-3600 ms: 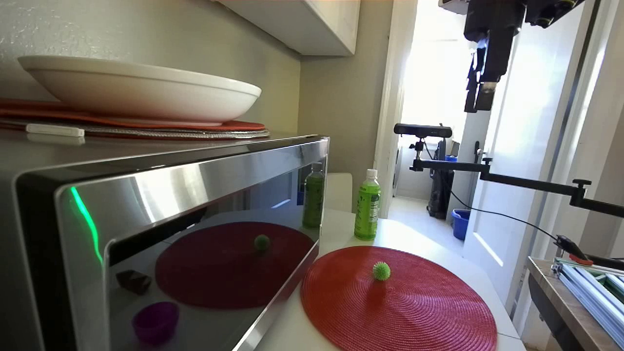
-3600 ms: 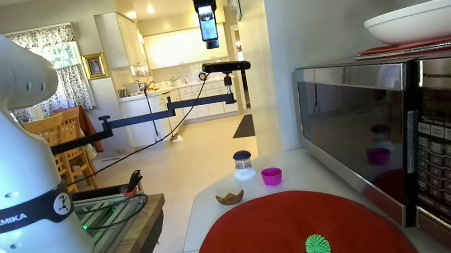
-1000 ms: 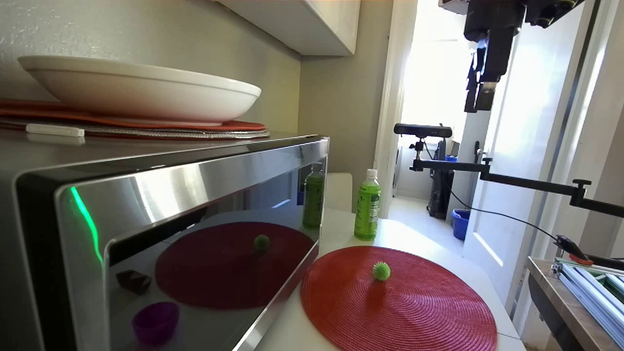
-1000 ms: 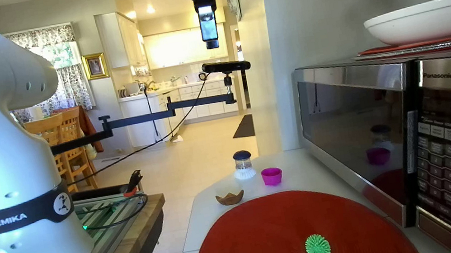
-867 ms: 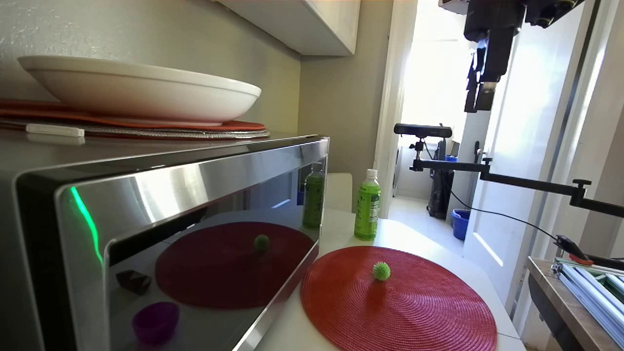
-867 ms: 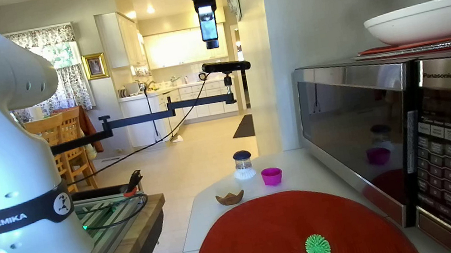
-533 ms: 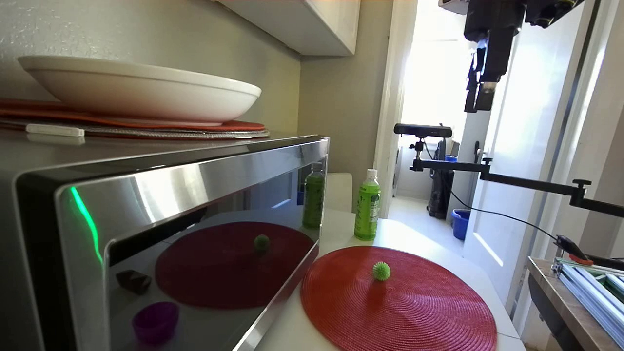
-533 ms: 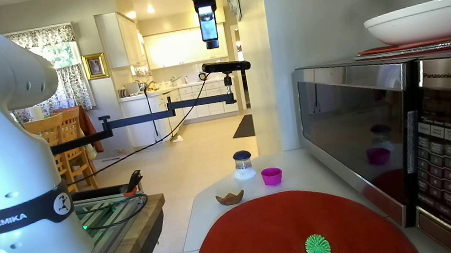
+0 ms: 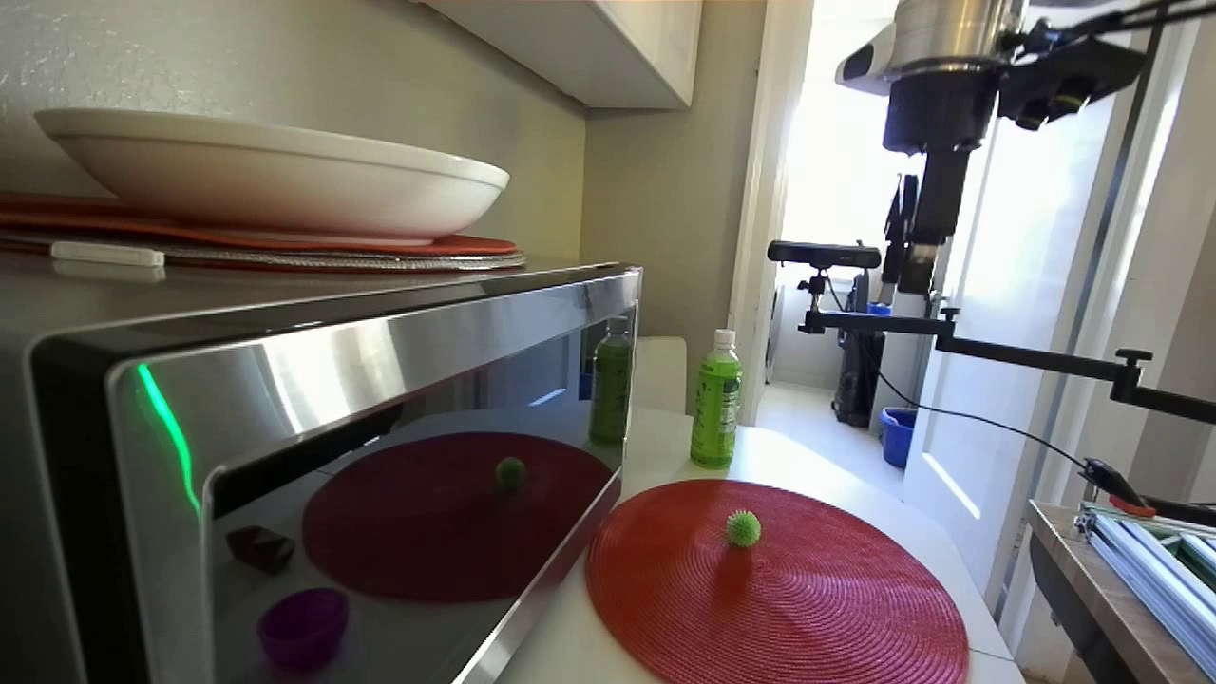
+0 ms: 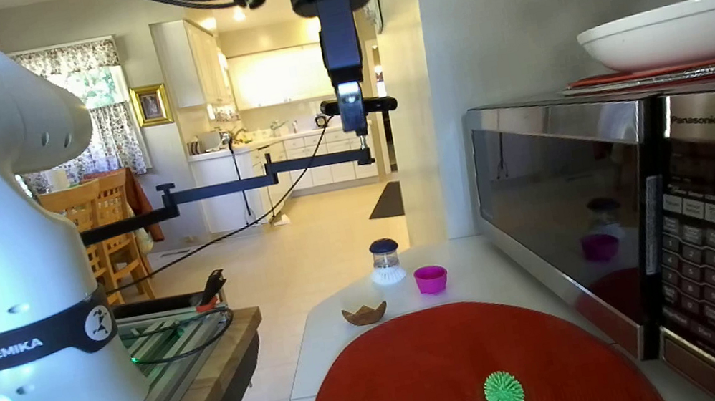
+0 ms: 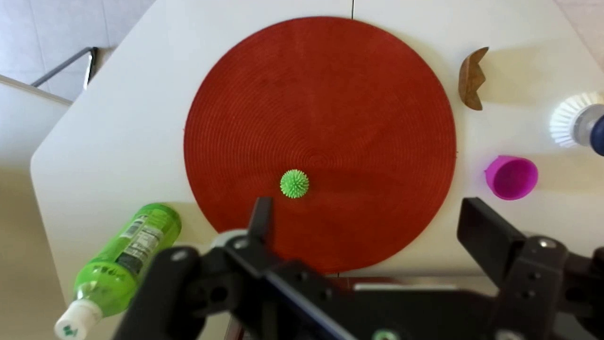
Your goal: Put the green ball into the purple cup
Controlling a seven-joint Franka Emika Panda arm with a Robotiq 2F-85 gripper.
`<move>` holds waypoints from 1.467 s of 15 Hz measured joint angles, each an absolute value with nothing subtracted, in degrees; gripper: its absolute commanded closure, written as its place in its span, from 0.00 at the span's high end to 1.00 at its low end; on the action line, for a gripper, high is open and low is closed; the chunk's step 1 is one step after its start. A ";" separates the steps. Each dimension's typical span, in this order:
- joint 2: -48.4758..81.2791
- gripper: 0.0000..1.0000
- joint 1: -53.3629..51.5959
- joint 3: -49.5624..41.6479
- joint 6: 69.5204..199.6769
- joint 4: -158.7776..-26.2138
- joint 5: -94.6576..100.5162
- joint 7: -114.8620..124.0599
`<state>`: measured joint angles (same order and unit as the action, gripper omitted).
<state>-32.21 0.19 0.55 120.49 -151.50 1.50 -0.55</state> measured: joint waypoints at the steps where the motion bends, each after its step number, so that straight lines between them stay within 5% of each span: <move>1: -30.58 1.00 0.27 0.55 124.01 -153.05 1.70 -0.55; 9: -16.35 1.00 3.71 0.30 145.91 -156.12 3.55 0.26; 22: -9.70 1.00 4.60 0.08 149.60 -155.56 4.04 0.90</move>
<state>-9.70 4.60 0.08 149.60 -155.56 4.04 0.90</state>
